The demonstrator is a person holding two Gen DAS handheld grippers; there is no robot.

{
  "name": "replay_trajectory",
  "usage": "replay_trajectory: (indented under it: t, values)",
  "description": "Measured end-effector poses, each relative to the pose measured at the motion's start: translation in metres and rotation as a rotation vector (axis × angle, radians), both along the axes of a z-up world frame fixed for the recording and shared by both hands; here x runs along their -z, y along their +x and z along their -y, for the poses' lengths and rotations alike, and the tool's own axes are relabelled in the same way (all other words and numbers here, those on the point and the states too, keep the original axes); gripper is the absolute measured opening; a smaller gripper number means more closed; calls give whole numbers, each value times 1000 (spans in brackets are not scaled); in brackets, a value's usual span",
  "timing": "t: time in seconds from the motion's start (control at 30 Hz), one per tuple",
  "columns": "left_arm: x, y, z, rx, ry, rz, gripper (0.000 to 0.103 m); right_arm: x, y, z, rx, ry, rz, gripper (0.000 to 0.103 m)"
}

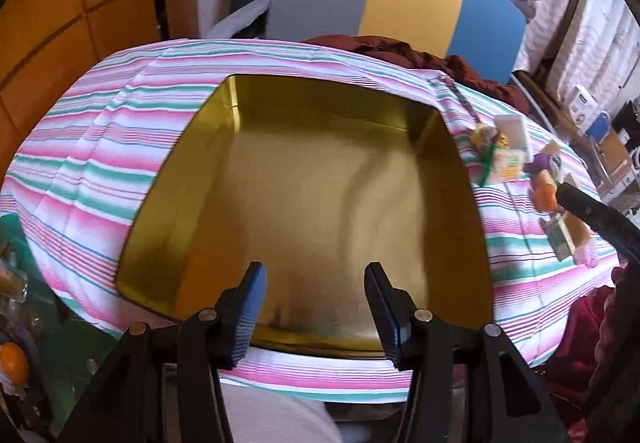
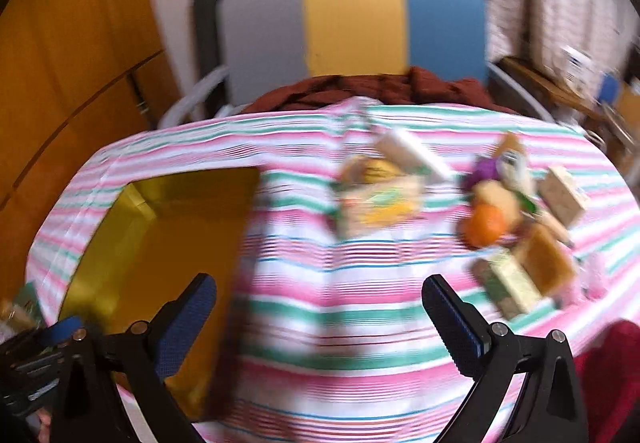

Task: Organize objects
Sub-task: 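Move both tools from the gold tray toward the scattered items, then grasp the tan sponge with the right tool while the left tool grasps the green-white tea box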

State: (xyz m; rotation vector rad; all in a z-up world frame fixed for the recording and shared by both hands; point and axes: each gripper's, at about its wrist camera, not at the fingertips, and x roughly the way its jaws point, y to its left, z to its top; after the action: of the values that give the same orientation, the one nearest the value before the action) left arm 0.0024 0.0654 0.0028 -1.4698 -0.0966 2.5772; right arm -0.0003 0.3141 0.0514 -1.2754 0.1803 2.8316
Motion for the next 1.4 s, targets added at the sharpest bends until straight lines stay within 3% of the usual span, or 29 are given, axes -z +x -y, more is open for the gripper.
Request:
replay_trajectory:
  t: [0.23, 0.4, 0.5, 0.6, 0.67, 0.73, 0.93, 1.0, 1.3, 1.33, 1.4]
  values:
    - [-12, 6, -41, 129, -13, -19, 52, 5, 7, -111, 186, -19, 16, 103]
    - [-24, 18, -78, 269, -31, -81, 52, 6, 4, -174, 219, -7, -10, 102]
    - [-31, 23, -102, 343, -2, -103, 52, 15, -13, -207, 225, 13, 32, 94]
    - [-35, 26, -124, 397, -27, -119, 52, 28, -24, -219, 200, 41, 88, 79]
    - [-36, 27, -135, 415, -44, -130, 52, 37, -29, -225, 204, 5, 126, 66]
    - [-36, 25, -146, 426, -44, -128, 52, 45, -34, -225, 198, -8, 149, 63]
    - [-29, 8, -168, 448, 56, -50, 54, 59, -36, -216, 214, 68, 178, 62]
    - [-25, 4, -179, 453, 75, -45, 65, 59, -35, -221, 224, 39, 168, 62]
    - [6, -19, -238, 471, 288, 123, 69, 64, -30, -240, 294, -42, 174, 63]
    - [10, -20, -246, 471, 309, 151, 69, 63, -30, -239, 293, -37, 172, 61]
    - [16, -23, -261, 462, 351, 202, 70, 59, -28, -239, 306, -22, 159, 44]
